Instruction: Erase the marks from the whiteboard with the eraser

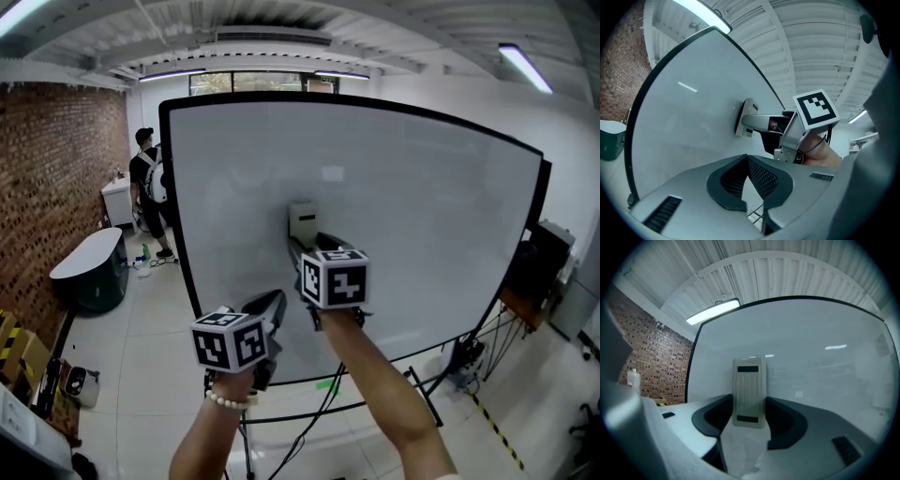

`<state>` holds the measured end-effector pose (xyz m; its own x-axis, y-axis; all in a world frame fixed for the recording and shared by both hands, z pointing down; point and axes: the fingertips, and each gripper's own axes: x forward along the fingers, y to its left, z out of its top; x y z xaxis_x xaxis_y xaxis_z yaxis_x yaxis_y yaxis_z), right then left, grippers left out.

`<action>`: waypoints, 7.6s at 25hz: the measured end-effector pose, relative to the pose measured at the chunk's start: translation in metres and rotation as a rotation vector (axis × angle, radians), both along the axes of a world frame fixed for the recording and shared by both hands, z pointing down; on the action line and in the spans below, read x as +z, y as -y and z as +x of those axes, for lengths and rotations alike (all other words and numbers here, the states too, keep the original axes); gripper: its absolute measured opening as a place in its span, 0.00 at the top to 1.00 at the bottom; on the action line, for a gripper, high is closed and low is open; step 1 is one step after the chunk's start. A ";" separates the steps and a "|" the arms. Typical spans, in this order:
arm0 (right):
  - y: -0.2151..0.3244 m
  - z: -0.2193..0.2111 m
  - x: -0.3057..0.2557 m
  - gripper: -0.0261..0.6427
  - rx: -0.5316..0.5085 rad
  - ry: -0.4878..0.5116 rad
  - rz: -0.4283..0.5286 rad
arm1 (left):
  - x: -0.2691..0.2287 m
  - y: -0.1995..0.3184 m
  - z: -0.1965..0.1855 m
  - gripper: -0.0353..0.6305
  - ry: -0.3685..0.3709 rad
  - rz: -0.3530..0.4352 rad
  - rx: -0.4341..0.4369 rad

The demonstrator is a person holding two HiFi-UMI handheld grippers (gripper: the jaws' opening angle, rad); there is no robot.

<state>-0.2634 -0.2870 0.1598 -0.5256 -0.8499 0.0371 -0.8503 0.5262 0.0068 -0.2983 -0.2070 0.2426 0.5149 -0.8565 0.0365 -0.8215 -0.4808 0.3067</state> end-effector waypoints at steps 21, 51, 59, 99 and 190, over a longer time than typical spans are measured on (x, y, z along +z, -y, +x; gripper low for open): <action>0.070 0.230 0.007 0.59 -0.072 0.022 -0.015 | 0.006 0.072 0.221 0.97 -0.013 -0.017 -0.089; 0.166 0.546 0.015 0.59 0.098 -0.025 -0.005 | -0.007 0.152 0.490 0.97 0.024 0.038 0.220; 0.195 0.646 0.016 0.59 0.080 -0.021 -0.009 | -0.006 0.177 0.587 0.97 0.032 0.048 0.195; 0.267 0.901 0.051 0.59 0.138 -0.022 -0.011 | 0.040 0.232 0.748 0.97 0.070 0.000 0.218; 0.100 0.323 0.102 0.59 0.114 -0.029 -0.008 | 0.083 0.083 0.262 0.97 -0.048 -0.059 0.029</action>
<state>0.0594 -0.3868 0.2621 -0.4241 -0.9038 0.0573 -0.9042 0.4261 0.0284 -0.0365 -0.2900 0.3253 0.5419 -0.8382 0.0610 -0.7911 -0.4843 0.3736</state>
